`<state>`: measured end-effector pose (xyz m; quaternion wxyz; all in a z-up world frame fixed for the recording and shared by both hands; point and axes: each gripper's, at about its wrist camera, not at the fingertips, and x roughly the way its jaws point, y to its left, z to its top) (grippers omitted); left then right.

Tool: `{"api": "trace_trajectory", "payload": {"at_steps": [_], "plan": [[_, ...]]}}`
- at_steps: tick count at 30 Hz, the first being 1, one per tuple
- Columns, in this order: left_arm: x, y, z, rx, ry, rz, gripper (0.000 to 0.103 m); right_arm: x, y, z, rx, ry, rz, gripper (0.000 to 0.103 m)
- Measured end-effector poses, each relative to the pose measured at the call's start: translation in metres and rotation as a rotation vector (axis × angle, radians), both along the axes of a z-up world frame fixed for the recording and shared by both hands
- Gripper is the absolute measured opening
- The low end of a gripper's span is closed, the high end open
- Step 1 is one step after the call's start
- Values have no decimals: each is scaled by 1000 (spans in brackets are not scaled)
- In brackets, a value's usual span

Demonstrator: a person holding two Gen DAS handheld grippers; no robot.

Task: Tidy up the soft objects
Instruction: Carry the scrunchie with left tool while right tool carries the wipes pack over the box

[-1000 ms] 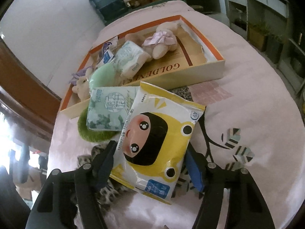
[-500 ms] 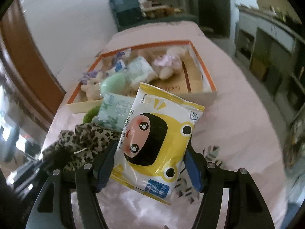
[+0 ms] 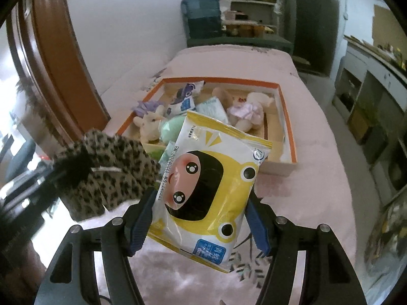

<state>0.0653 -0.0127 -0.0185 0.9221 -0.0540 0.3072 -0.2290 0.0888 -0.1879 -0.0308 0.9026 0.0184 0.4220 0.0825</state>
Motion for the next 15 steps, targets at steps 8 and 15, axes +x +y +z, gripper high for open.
{"api": "trace_trajectory", "payload": {"at_steps": [8,15], "plan": [[11,-2,27,13,-71,25,7,11,-8,12,-24,-3,27,68],[24,-5,41,15,-105,46,7,18,-13,19,-19,-10,39,68]]}}
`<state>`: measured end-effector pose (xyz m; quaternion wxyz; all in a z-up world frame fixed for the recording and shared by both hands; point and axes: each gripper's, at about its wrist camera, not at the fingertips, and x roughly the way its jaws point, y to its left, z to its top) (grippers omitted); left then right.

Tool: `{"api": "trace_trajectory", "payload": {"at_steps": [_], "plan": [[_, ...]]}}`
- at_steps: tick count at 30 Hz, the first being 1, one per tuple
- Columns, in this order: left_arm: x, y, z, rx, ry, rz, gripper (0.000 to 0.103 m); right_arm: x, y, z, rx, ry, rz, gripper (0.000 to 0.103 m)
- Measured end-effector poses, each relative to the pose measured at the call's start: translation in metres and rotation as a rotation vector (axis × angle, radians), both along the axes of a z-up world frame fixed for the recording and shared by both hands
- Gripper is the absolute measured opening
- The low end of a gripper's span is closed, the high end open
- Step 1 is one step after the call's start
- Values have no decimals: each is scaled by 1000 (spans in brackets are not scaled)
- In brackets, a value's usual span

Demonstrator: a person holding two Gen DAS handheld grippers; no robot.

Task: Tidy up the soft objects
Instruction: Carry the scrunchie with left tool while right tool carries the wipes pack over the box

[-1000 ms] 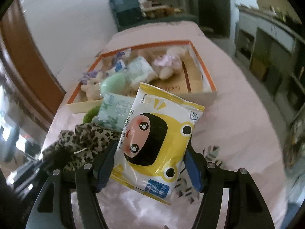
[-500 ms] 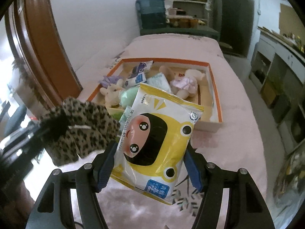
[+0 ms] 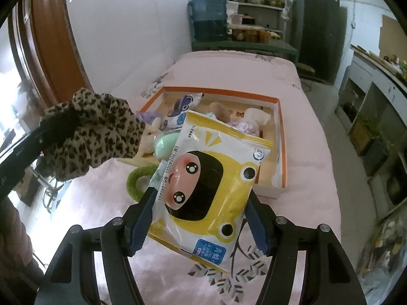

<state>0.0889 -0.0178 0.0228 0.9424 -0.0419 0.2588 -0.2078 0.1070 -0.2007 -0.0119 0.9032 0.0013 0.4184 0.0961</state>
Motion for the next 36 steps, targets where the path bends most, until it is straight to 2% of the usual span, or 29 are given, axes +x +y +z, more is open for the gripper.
{"api": "trace_trajectory", "payload": {"at_steps": [17,36], "plan": [[42,-10,-5,38,24,75,7,23,-1,14,-17,-37,31,68],[76,-26,-2,51,24,56,7,39,-17,22,-13,-57,9,68]]}}
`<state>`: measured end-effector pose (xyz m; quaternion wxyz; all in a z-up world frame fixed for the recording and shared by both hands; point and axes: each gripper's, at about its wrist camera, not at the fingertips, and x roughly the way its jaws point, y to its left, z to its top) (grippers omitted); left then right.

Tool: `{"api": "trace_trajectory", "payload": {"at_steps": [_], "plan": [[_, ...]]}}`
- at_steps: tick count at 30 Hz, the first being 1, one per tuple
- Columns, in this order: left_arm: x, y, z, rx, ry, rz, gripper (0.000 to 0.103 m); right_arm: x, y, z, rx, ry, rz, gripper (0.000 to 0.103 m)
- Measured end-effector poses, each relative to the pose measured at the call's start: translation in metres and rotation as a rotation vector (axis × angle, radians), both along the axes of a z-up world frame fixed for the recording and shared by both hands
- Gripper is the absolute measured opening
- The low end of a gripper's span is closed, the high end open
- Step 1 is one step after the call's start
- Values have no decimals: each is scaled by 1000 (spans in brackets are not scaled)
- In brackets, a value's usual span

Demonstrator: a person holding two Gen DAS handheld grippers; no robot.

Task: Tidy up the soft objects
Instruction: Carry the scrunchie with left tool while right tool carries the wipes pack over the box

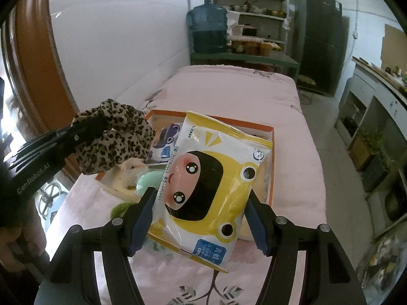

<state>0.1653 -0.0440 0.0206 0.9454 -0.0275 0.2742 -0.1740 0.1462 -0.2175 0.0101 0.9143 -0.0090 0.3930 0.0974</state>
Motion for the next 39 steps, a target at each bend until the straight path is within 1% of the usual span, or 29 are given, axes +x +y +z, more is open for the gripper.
{"api": "trace_trajectory", "payload": {"at_steps": [11,17,32,39], "plan": [[26,-15,6,-26,6,-57,7,22,-10,-5,-12,15,-15,68],[41,-21,5,-43,17,-62,7,36,-10,-9,-17,24,-14,68],[82,-34,-3,-36,45,-70,7,73,-15,-19,-46,41,5,68],[100,-35,-8,-57,83,-73,7,92,-17,-22,-68,47,19,68]]}}
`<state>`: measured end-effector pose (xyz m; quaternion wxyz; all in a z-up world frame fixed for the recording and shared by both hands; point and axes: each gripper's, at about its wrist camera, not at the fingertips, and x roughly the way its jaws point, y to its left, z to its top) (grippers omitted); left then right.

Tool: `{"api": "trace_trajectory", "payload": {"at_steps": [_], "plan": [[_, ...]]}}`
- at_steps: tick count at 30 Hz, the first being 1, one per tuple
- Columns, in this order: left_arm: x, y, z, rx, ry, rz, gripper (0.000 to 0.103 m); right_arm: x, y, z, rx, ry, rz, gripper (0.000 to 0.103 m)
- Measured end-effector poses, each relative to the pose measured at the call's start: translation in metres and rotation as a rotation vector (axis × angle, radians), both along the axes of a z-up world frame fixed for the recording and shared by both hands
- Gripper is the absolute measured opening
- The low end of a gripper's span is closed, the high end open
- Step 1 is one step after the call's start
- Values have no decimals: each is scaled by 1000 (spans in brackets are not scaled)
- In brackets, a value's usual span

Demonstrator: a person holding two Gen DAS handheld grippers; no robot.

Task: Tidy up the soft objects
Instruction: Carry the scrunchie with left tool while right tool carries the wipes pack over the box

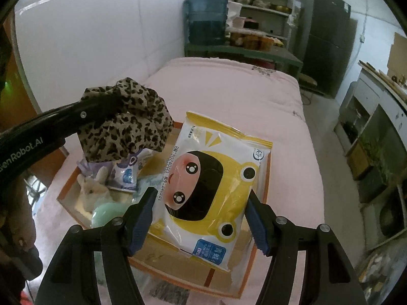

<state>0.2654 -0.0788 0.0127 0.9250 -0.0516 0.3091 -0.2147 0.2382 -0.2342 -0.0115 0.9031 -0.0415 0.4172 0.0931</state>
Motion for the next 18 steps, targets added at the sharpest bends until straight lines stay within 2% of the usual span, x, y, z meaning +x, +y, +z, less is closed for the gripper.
{"api": "trace_trajectory", "payload": {"at_steps": [11,18], "plan": [[23,-4,-20,-7,77,-2,7,32,-5,-15,-12,42,-7,68],[31,-6,-37,19,112,14,7,47,0,-31,-22,81,6,68]]}}
